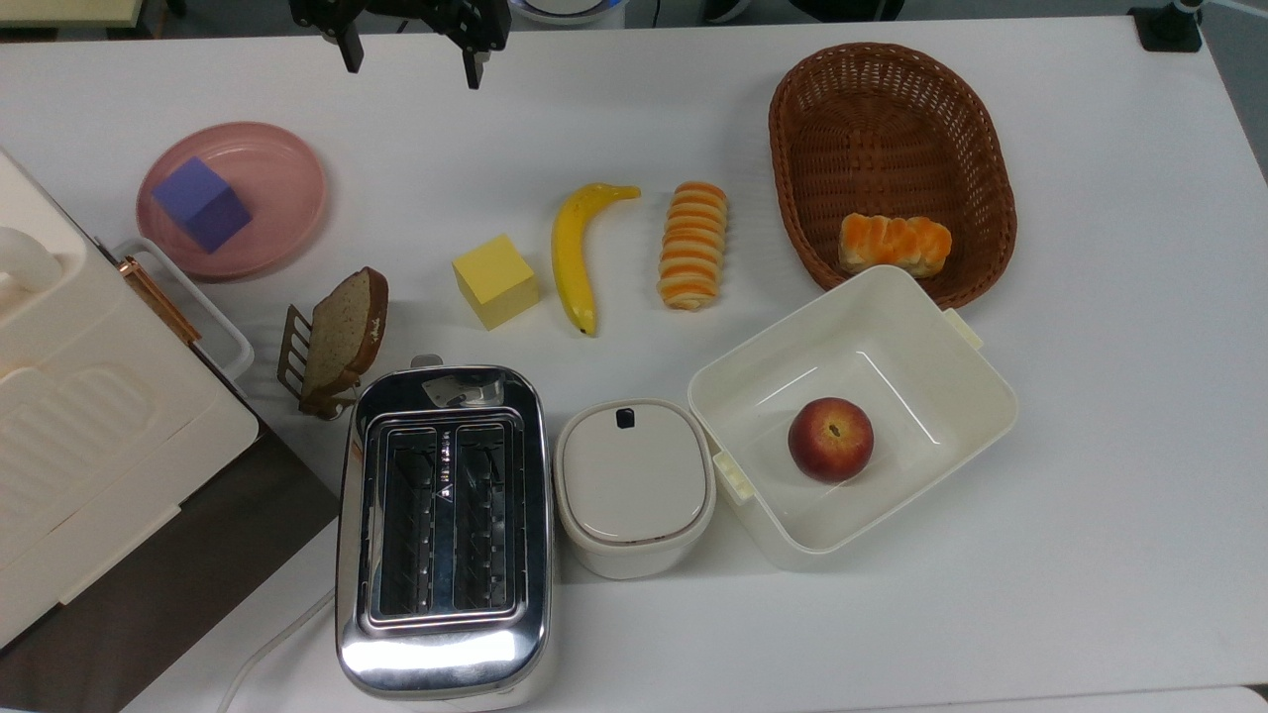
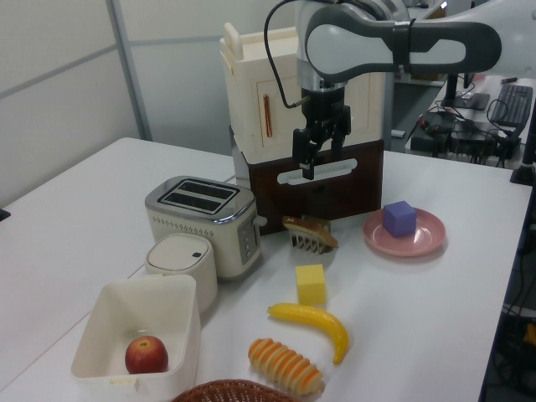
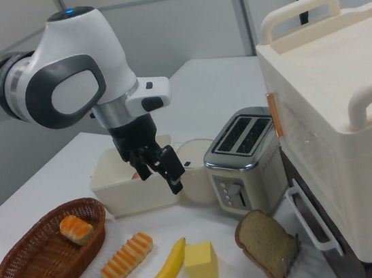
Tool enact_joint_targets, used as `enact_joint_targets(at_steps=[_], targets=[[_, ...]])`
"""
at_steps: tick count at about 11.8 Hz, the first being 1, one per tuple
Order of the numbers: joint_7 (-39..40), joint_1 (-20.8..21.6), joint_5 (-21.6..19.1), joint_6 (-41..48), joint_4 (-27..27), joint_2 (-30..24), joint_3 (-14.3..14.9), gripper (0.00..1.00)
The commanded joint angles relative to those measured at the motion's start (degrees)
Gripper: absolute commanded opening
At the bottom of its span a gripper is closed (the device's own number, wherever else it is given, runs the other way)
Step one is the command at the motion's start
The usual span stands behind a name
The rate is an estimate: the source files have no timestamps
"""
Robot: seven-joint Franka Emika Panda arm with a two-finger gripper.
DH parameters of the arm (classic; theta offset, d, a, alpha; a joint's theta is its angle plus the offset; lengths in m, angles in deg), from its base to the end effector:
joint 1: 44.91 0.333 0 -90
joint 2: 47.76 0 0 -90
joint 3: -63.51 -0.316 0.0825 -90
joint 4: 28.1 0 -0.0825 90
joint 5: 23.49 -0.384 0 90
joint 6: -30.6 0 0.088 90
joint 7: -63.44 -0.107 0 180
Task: Put the purple cube on the table
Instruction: 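Move the gripper toward the purple cube on the pink plate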
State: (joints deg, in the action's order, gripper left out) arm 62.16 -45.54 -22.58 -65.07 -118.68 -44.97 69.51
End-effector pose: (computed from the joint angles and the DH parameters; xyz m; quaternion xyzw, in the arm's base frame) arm 0.5742 -0.0669 0.6012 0.9974 -0.0682 0.0197 0.0114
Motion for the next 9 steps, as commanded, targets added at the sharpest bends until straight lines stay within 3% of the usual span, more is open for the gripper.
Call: enact_joint_targets(at_steps=[1,9], targets=[[4.14,1.94,3.70,-0.66,-0.22,0.45,0.16,1.00],[5.06,1.42,-1.00,0.22,0.58,-0.41,1.38,1.00]])
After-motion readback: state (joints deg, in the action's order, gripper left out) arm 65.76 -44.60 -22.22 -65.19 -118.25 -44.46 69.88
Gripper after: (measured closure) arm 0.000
